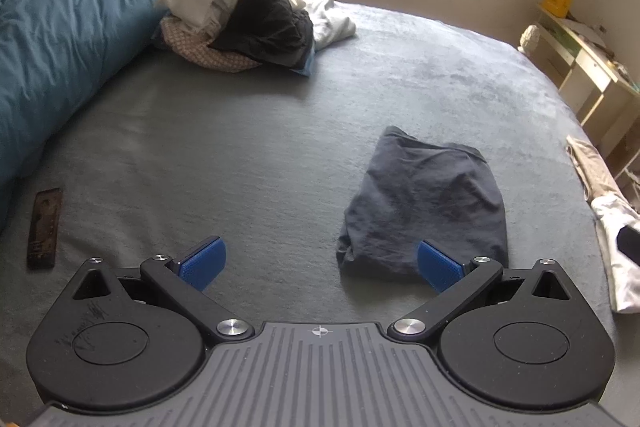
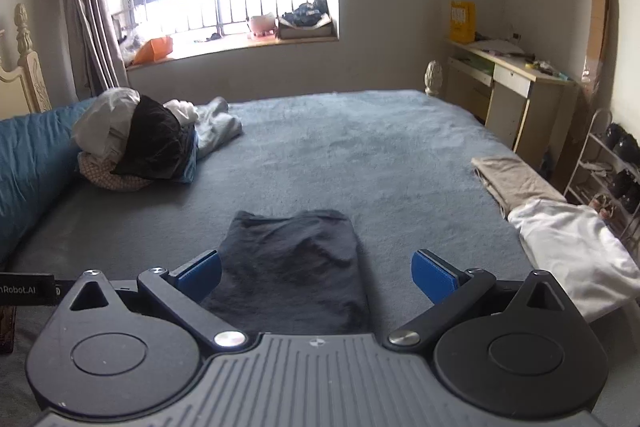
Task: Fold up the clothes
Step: 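Lower both open grippers to the edge of the folded dark grey trousers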
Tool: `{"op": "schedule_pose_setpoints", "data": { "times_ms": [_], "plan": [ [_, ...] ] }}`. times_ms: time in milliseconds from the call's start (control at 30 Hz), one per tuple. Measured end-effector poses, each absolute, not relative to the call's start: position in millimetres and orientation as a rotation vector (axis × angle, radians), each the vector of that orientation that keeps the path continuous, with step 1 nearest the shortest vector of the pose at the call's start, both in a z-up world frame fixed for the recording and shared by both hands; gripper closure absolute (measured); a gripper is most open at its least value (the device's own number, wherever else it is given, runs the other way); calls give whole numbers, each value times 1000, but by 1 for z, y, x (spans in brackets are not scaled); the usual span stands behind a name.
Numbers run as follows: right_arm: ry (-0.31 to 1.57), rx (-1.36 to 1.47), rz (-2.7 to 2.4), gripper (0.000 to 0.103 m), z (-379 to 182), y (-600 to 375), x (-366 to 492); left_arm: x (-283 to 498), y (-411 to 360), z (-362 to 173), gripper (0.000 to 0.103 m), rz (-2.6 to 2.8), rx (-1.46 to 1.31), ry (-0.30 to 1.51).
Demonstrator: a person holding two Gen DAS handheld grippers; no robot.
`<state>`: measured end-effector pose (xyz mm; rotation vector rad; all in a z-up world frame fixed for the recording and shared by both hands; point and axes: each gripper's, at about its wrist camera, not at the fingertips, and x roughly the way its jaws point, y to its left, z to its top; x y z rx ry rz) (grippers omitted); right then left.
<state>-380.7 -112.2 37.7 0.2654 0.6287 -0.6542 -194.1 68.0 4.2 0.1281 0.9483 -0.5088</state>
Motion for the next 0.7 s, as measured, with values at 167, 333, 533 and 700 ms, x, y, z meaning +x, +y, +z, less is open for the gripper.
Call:
{"op": "schedule_pose_setpoints", "data": {
  "times_ms": [167,333,533,700],
  "plan": [
    [665,267,-671,0,29,-122,-371,-185,51,-10,0,-544,154,990],
    [698,252,-688,0,14,-133,-357,-172,32,-27,0,-564,174,1005],
    [781,216,-668,0,-9,-154,-328,-154,8,-51,0,-573,195,1050],
    [845,206,-630,0,-31,-177,-299,-138,-11,-65,0,-544,224,1076]
  ]
}}
